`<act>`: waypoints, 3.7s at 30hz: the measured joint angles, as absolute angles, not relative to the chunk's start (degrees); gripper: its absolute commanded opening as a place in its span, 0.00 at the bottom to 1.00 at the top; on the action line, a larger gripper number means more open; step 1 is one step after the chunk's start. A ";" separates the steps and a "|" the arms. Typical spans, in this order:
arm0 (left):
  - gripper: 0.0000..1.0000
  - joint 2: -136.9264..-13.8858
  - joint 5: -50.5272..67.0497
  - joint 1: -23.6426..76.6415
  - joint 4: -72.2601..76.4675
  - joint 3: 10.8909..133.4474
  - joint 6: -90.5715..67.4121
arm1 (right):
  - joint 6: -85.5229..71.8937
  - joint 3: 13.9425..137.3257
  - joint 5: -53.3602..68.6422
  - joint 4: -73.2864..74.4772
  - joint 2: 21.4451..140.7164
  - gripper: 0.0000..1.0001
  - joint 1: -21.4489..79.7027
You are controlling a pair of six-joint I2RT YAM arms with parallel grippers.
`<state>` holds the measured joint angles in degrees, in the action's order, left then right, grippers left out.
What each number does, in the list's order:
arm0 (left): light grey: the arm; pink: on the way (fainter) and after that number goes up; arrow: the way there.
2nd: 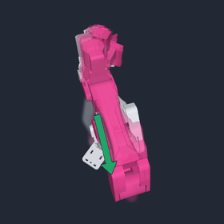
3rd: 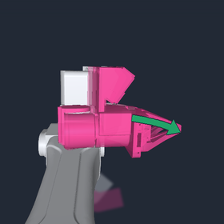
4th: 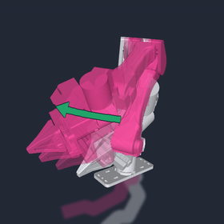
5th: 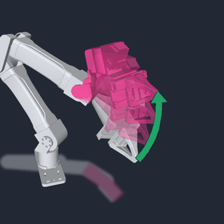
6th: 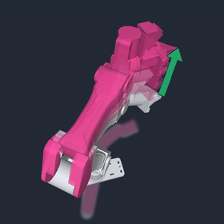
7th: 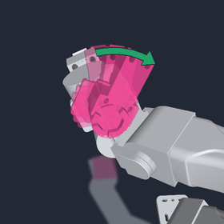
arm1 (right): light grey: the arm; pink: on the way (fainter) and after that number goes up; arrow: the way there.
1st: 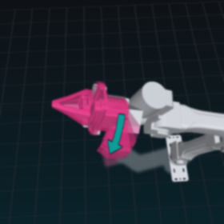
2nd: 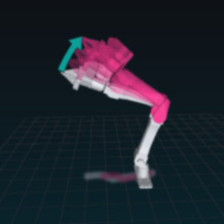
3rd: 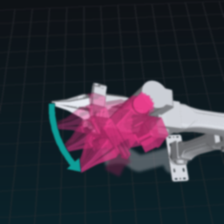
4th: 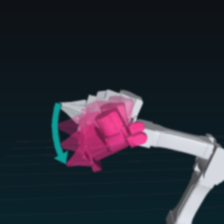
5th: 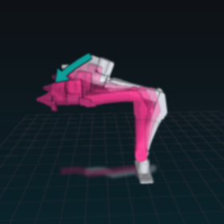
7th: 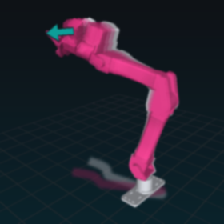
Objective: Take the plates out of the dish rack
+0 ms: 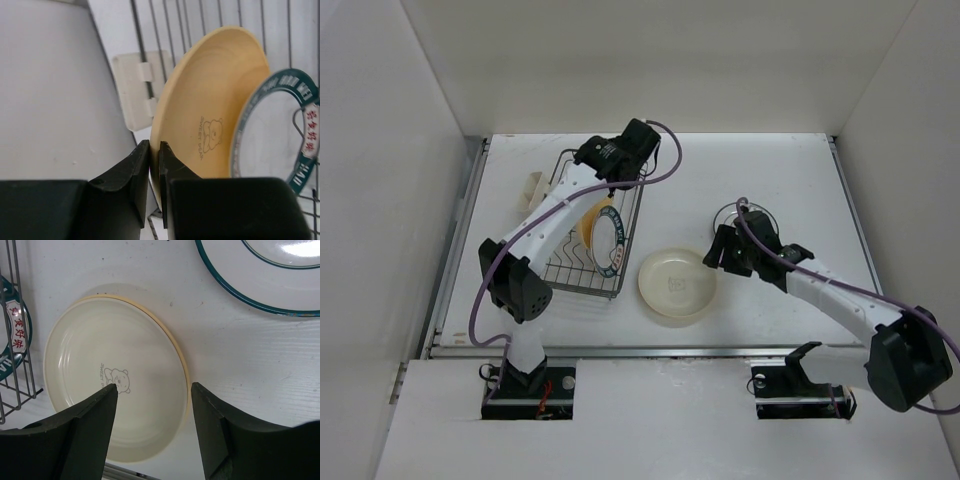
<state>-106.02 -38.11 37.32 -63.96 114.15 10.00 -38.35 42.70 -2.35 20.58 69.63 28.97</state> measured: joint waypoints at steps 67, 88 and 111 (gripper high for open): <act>0.76 -98.96 15.86 34.50 -65.34 115.77 8.93 | -43.48 33.76 4.64 -1.41 50.15 0.00 29.67; 1.00 -106.13 -19.25 30.79 -68.38 108.62 6.94 | -40.56 31.75 -8.95 16.88 59.96 0.09 30.68; 0.00 -110.19 -9.82 28.95 -66.92 105.36 3.22 | -38.30 34.00 -9.43 14.39 69.73 0.39 35.68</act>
<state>-110.19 -9.82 28.95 -66.92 105.36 3.22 -38.30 34.00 -9.43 14.39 69.73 35.68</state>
